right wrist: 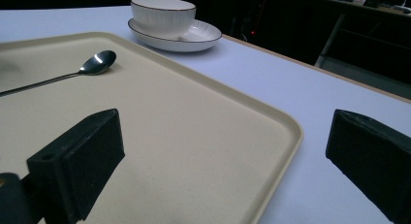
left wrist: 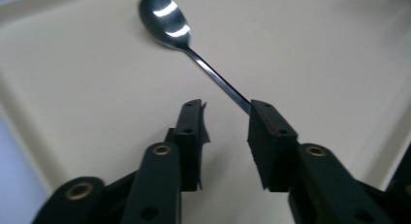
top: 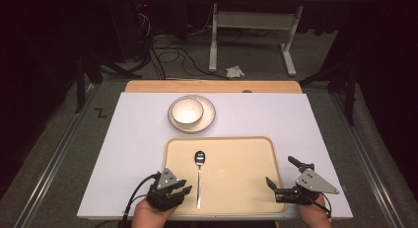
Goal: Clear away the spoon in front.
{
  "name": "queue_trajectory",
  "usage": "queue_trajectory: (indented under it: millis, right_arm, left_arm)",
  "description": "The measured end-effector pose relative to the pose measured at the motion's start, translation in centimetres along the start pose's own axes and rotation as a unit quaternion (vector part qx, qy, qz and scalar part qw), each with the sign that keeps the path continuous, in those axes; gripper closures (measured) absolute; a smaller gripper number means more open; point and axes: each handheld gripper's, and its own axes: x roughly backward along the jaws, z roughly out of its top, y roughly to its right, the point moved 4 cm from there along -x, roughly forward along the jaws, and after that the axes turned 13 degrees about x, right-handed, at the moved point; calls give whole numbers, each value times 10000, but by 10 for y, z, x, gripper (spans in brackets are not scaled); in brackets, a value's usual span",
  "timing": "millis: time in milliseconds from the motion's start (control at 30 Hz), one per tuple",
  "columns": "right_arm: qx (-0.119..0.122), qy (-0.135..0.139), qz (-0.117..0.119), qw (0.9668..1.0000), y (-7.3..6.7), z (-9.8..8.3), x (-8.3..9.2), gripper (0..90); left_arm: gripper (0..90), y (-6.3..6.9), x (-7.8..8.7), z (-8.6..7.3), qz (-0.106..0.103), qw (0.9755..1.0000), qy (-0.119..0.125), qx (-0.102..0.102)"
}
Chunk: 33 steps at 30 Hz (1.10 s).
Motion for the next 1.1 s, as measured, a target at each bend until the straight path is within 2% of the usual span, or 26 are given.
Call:
queue_trajectory:
  millis: [100,167,200,233,333,367,433,467,500,533,567,600,633,667,767,833,867,1000,1100]
  right_arm:
    - [-51,-6,-25,10000,1,-1,3,8]
    - [-7,22,-72,10000,3,-2,5,8]
    - [-7,22,-72,10000,3,-2,5,8]
    - [-69,0,-79,9999,3,-2,6,8]
    - [-59,15,-109,9999,4,-3,9,8]
    - [-60,18,-132,9999,4,-3,10,8]
    - [-79,0,-156,9998,5,-4,12,8]
    - [-53,22,-149,9999,5,-4,12,8]
    - [-53,22,-149,9999,5,-4,12,8]
    - [-81,27,-159,9998,5,-4,13,8]
    - [-74,28,-192,9998,7,-5,15,8]
    - [-103,20,-215,9997,7,-5,16,8]
    - [-103,20,-215,9997,7,-5,16,8]
    - [-124,2,-243,9996,8,-6,17,8]
    - [-114,-13,-275,9996,8,-7,18,8]
    - [-96,-16,-271,9996,8,-7,18,8]
    - [-117,-26,-273,9996,8,-8,18,8]
    - [-73,-46,-251,9996,7,-8,16,8]
    - [-89,-67,-256,9996,7,-9,17,8]
  left_arm:
    - [561,-13,8,5,70,9997,203,137]
    - [496,-23,15,9,19,9991,339,251]
    - [465,-23,15,9,19,9991,339,251]
    - [465,-30,20,12,13,9985,447,315]
    - [379,-44,31,15,72,9969,683,386]
    - [327,-55,39,16,259,9951,868,387]
    - [267,-64,48,16,431,9925,1081,376]
    - [245,-68,53,16,491,9915,1149,366]
    - [227,-68,53,16,491,9915,1149,366]
    - [227,-73,57,15,570,9901,1235,351]
    - [190,-80,63,13,702,9884,1311,310]
    - [167,-80,63,13,702,9884,1311,310]
    - [167,-84,66,11,737,9874,1367,308]
    - [139,-91,69,7,782,9857,1440,402]
    - [21,-96,66,4,843,9859,1356,493]
    - [1,-95,61,4,855,9884,1163,463]
    - [2,-91,58,5,858,9891,1132,374]
    - [1,-83,56,8,858,9894,1154,220]
    - [2,-82,55,7,832,9900,1119,200]
